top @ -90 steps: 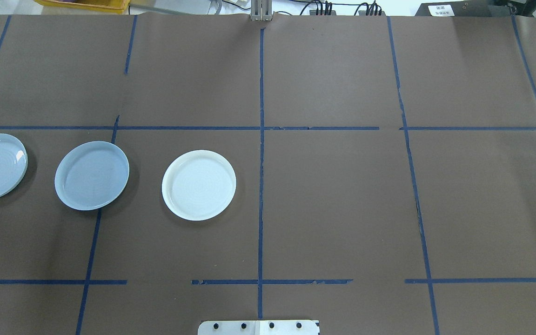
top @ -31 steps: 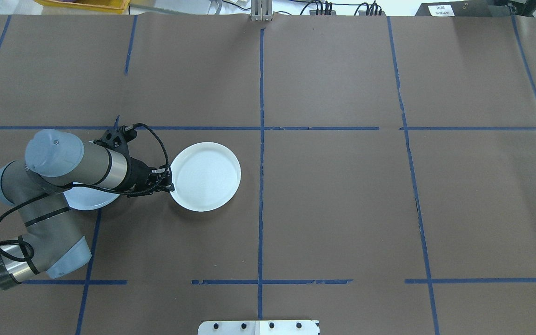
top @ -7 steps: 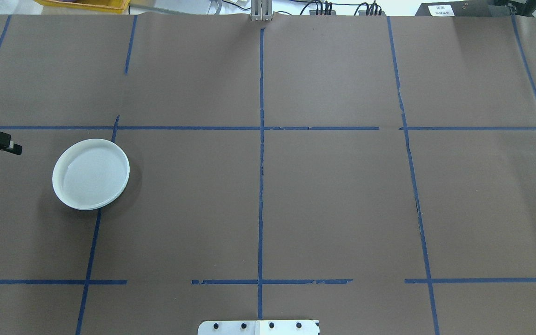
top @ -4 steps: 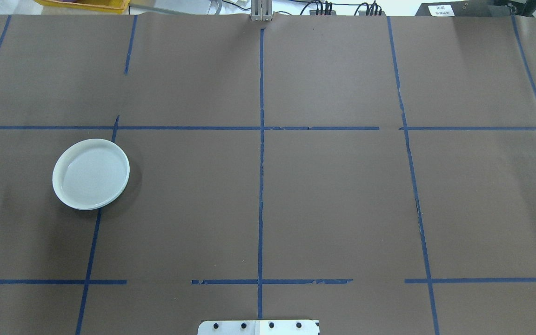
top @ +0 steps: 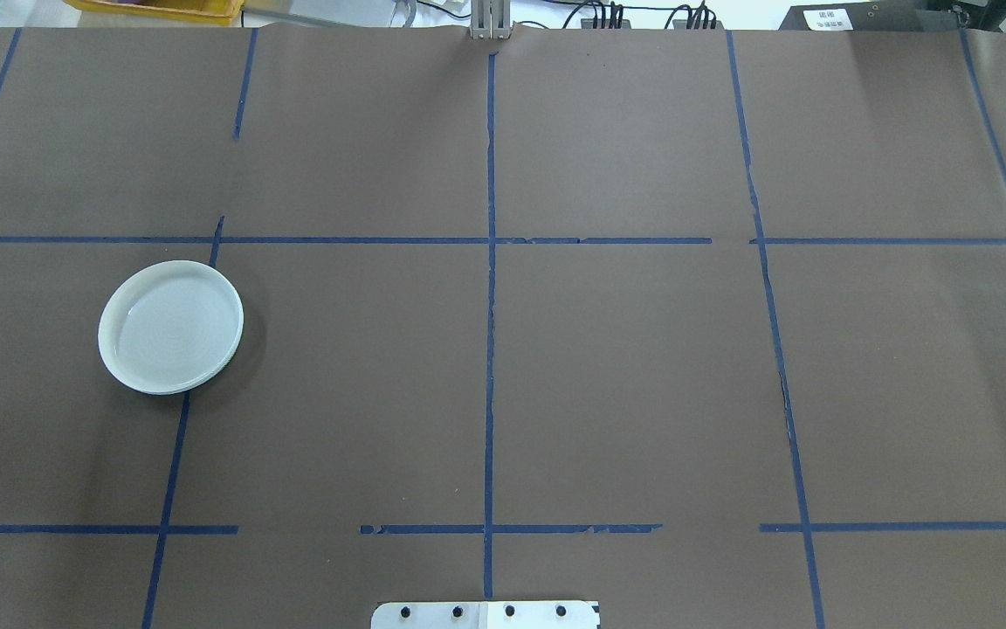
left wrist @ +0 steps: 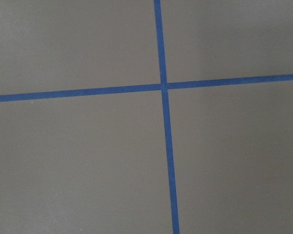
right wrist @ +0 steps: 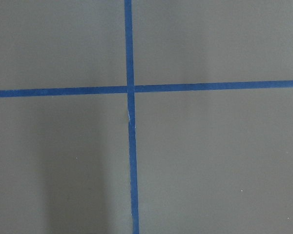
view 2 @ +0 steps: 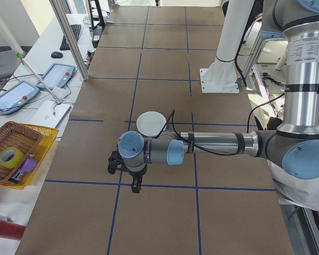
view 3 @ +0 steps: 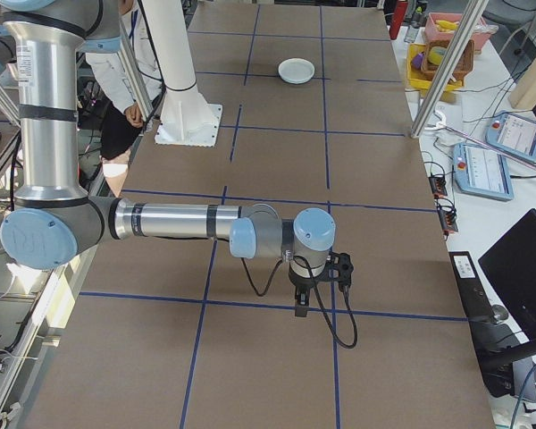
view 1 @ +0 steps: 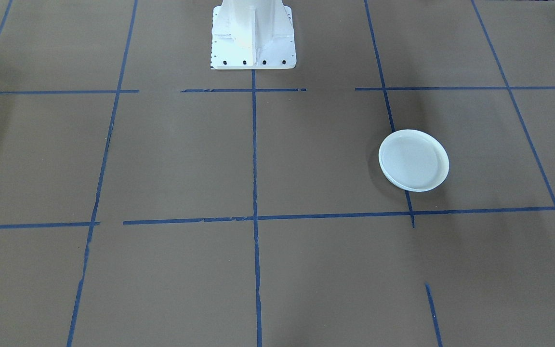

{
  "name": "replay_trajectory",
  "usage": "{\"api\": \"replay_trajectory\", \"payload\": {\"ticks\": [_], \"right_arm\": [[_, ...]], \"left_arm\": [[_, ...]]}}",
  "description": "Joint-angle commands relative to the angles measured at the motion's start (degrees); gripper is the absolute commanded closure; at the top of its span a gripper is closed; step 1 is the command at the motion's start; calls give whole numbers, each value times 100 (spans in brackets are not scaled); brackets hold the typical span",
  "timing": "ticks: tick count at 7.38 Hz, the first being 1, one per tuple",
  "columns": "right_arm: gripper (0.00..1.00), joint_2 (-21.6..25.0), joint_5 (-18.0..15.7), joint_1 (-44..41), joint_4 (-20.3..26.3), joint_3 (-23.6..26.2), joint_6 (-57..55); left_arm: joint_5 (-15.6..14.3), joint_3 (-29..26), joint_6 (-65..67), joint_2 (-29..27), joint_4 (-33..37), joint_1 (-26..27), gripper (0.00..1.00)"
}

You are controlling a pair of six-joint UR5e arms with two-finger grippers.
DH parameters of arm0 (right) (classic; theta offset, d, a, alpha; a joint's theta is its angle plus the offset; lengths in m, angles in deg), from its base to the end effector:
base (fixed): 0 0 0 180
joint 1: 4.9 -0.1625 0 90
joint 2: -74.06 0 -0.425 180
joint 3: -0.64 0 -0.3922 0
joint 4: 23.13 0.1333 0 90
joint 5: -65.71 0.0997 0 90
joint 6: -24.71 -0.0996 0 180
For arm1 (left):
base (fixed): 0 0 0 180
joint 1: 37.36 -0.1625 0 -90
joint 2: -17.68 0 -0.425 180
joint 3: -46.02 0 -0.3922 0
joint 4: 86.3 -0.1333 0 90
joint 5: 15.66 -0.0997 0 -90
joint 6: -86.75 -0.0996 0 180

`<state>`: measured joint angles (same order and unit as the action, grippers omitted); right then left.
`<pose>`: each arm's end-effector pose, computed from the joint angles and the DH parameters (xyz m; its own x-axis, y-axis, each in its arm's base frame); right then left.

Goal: Stack plate in center

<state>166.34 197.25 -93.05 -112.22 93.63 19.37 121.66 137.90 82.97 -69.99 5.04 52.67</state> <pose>0.0518 -0.4790 0.6540 0.7473 0.0503 0.6626 -0.0374 0.9987 -0.0335 -0.0603 -0.4756 0.6562 0.6765 0.0770 -0.7324 -0.0442 0.9970 0.0640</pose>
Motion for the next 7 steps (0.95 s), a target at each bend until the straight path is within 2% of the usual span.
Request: {"api": "replay_trajectory", "payload": {"ticks": [1, 2, 7], "right_arm": [[0, 0, -6, 0, -3, 9, -3], [0, 0, 2, 0, -3, 0, -3], [0, 0, 2, 0, -3, 0, -3]], "left_arm": [[75, 15, 26, -92, -108, 32, 0], [15, 206, -26, -40, -91, 41, 0], [32, 208, 27, -31, -47, 32, 0]]}}
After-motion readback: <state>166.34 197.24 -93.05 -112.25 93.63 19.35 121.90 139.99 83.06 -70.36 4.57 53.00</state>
